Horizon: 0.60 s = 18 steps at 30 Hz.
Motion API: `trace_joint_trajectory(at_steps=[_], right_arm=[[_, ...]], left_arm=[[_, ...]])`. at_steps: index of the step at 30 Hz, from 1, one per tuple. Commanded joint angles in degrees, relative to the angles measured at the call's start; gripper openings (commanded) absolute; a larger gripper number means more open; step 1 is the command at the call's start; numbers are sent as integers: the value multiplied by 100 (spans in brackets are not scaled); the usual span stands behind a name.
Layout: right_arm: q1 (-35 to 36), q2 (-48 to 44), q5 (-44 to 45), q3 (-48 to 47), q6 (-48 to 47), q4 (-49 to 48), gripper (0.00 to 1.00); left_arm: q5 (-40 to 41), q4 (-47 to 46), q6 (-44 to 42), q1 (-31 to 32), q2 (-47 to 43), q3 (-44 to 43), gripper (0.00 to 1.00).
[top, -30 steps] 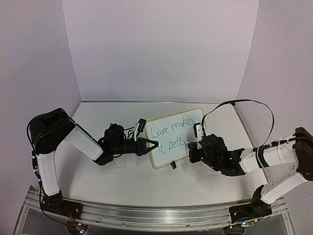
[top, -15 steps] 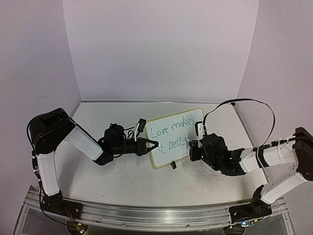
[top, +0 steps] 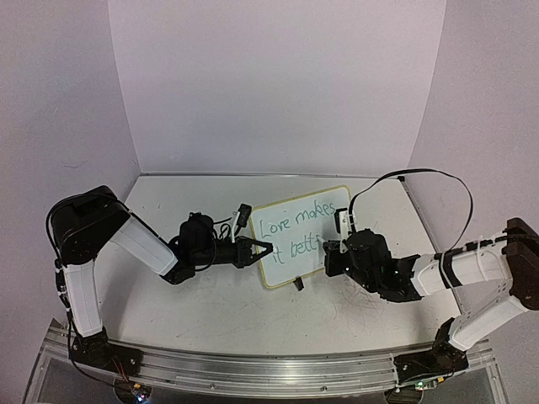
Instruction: Write a sentence on the whiteboard
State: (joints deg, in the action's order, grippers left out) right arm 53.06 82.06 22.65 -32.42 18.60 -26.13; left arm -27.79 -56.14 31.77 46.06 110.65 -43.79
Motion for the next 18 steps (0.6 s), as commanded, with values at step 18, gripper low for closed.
trace_joint_trajectory(at_steps=[18], right_arm=[[72,-12,214,284,555,398,0]], left_arm=[[268,630,164,-106,-85,46,0]])
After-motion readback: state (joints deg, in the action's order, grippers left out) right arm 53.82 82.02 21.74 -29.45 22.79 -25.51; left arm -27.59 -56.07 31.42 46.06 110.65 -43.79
